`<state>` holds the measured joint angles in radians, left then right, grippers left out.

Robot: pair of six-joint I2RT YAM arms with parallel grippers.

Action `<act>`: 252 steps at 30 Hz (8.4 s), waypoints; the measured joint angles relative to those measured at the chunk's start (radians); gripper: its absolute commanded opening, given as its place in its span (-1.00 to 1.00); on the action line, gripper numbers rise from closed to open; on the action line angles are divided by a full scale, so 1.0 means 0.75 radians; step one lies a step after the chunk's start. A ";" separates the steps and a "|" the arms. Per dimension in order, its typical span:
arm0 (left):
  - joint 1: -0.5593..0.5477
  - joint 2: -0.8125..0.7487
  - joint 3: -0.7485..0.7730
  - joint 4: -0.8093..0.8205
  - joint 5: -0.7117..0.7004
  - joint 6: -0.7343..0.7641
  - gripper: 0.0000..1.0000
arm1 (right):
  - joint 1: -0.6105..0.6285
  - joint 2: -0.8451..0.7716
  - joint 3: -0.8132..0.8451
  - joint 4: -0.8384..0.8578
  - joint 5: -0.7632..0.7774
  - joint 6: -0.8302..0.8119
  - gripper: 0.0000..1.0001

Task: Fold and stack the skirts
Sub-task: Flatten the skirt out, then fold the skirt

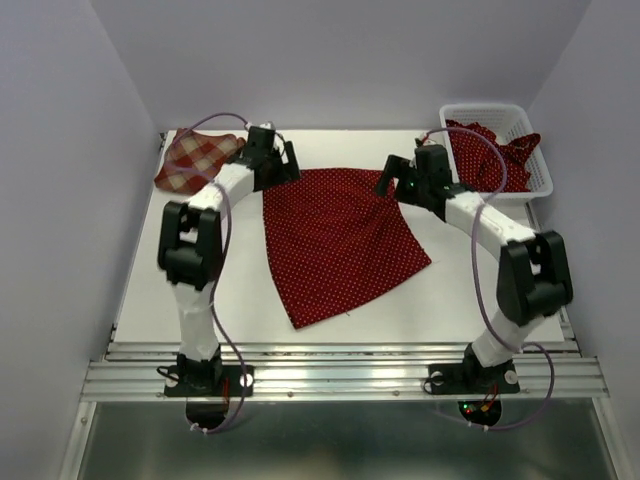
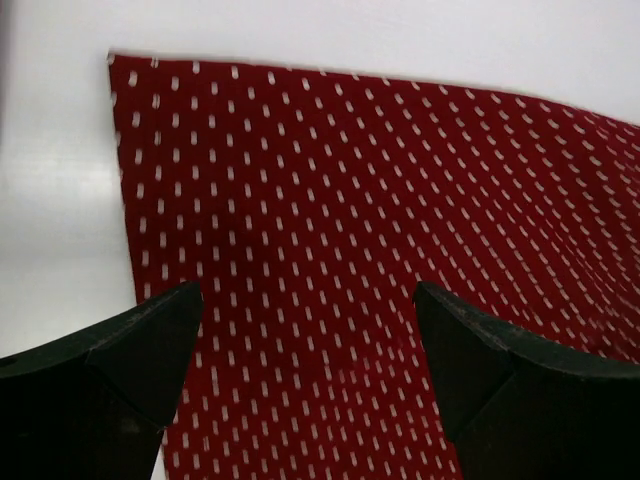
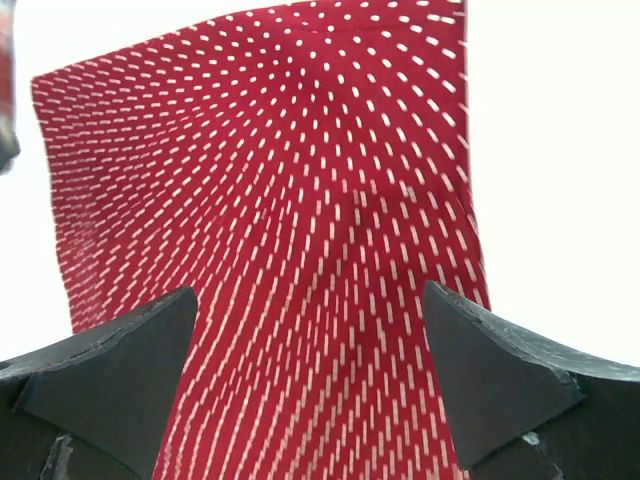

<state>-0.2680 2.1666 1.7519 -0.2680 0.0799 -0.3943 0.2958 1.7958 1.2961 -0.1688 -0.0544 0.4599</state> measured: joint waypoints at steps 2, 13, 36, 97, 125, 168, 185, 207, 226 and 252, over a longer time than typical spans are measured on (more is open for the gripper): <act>-0.039 -0.289 -0.277 0.043 -0.044 -0.045 0.97 | -0.001 -0.189 -0.126 0.003 0.037 0.032 1.00; -0.587 -1.551 -1.385 0.141 -0.247 -0.602 0.97 | -0.003 -0.750 -0.672 -0.045 0.123 0.187 1.00; -0.951 -1.645 -1.781 -0.113 -0.323 -1.303 0.97 | -0.003 -0.874 -0.788 -0.114 0.204 0.150 1.00; -0.952 -1.677 -1.926 0.091 -0.304 -1.280 -1.00 | -0.019 -0.616 -1.018 0.127 0.316 0.291 -0.86; -1.000 -1.694 -1.403 -0.247 -0.153 -0.975 -1.00 | -0.019 -1.194 -0.844 -0.529 0.315 0.289 -0.99; -0.083 -0.957 -0.850 0.128 -0.277 -0.336 -1.00 | -0.018 -0.143 0.010 -0.216 0.377 0.079 -0.99; -0.016 -0.513 -0.608 0.227 -0.268 -0.246 -1.00 | -0.020 0.181 0.195 -0.166 0.407 0.070 -0.96; 0.038 -0.093 -0.218 0.184 -0.253 -0.192 0.94 | -0.038 0.406 0.355 -0.142 0.427 0.092 0.41; 0.045 -0.378 -0.443 0.187 -0.170 -0.137 0.97 | -0.066 0.075 0.045 -0.119 0.287 -0.143 1.00; 0.043 -0.351 -0.697 0.222 -0.035 -0.125 0.87 | -0.135 0.194 -0.042 -0.087 0.016 -0.087 -0.19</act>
<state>-0.2356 1.9030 1.2293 -0.1017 0.0540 -0.4877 0.1947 1.9415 1.2648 -0.2344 -0.0425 0.3946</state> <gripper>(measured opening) 0.971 0.531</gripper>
